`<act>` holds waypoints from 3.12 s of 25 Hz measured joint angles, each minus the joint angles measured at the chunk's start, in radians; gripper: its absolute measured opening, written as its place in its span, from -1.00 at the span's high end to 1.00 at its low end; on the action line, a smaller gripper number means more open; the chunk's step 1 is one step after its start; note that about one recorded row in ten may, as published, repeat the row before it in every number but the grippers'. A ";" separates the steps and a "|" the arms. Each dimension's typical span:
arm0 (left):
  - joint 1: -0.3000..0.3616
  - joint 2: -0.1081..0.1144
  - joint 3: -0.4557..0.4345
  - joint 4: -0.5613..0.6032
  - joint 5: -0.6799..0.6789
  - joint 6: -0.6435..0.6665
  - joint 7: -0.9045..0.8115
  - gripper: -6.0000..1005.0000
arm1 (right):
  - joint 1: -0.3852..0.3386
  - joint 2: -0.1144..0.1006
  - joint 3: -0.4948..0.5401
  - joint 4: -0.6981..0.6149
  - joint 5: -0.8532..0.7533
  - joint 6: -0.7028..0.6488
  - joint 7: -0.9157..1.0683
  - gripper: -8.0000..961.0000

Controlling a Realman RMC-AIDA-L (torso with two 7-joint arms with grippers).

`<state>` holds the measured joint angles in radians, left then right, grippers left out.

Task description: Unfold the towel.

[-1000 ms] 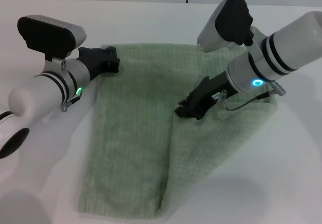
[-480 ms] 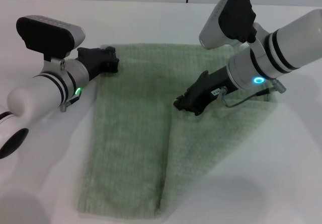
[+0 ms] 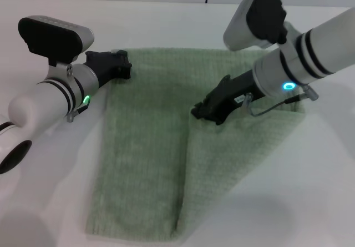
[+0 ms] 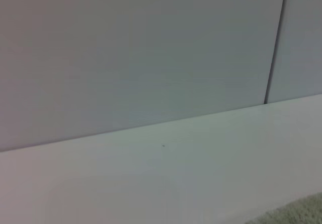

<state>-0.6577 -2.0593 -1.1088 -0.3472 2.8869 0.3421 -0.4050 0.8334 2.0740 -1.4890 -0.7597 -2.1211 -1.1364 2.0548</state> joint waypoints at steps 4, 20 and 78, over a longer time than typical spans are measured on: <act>0.000 0.001 0.000 0.000 0.000 0.000 0.000 0.99 | -0.065 0.000 0.004 -0.146 -0.071 -0.040 0.076 0.94; -0.002 0.000 0.004 -0.001 0.000 -0.018 0.000 0.98 | -0.247 0.007 0.053 -0.555 -0.193 -0.310 0.232 0.94; 0.014 0.000 -0.011 -0.015 0.000 0.009 0.009 0.97 | -0.403 0.018 0.046 -0.702 -0.283 0.026 0.309 0.26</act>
<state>-0.6437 -2.0592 -1.1203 -0.3620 2.8870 0.3509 -0.3957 0.4309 2.0919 -1.4430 -1.4617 -2.4039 -1.1100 2.3639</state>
